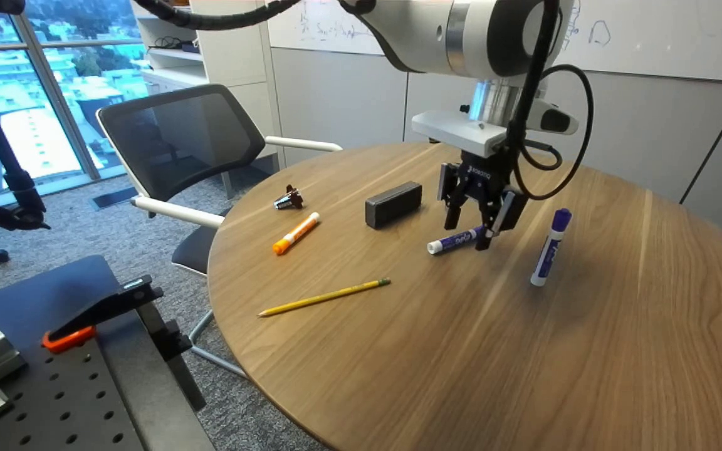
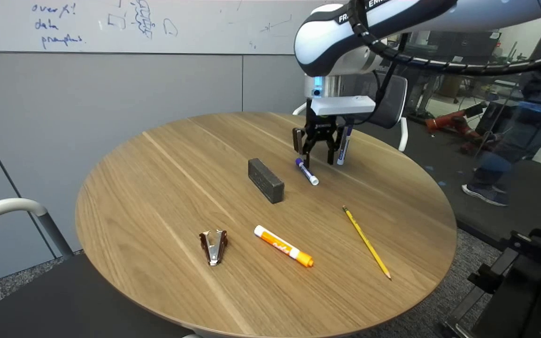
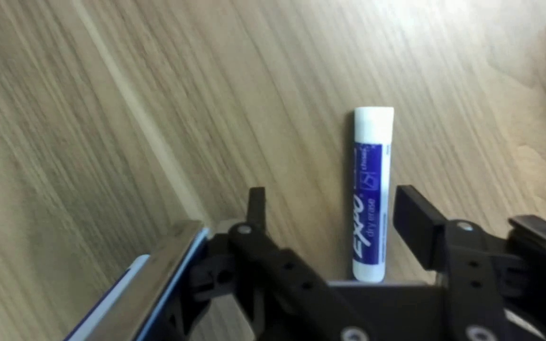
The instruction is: Move the marker closer to the black object
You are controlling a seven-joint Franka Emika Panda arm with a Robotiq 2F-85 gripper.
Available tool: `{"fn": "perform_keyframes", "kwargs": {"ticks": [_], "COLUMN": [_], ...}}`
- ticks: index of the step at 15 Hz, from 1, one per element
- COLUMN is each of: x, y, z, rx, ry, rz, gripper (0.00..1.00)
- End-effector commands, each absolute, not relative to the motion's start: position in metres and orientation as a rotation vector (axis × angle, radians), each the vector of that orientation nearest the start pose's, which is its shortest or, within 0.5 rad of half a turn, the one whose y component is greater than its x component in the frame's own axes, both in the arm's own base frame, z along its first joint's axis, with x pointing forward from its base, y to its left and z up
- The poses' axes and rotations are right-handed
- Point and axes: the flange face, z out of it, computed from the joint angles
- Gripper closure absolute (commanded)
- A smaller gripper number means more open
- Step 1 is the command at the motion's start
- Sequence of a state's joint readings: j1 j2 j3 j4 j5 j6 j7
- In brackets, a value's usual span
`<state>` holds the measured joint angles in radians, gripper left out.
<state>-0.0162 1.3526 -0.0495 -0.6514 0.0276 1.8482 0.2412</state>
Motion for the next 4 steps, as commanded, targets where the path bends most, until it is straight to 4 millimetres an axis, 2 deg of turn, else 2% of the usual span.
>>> {"fn": "perform_keyframes", "kwargs": {"ticks": [1, 3, 4], "x": [0.778, 0.778, 0.779], "y": [-0.031, -0.035, -0.037], "z": [0.126, 0.149, 0.155], "rx": [-3.134, -3.125, -3.122], "ry": [0.452, 0.464, 0.467], "rz": [0.279, 0.314, 0.315], "gripper": [0.21, 0.07, 0.04]}}
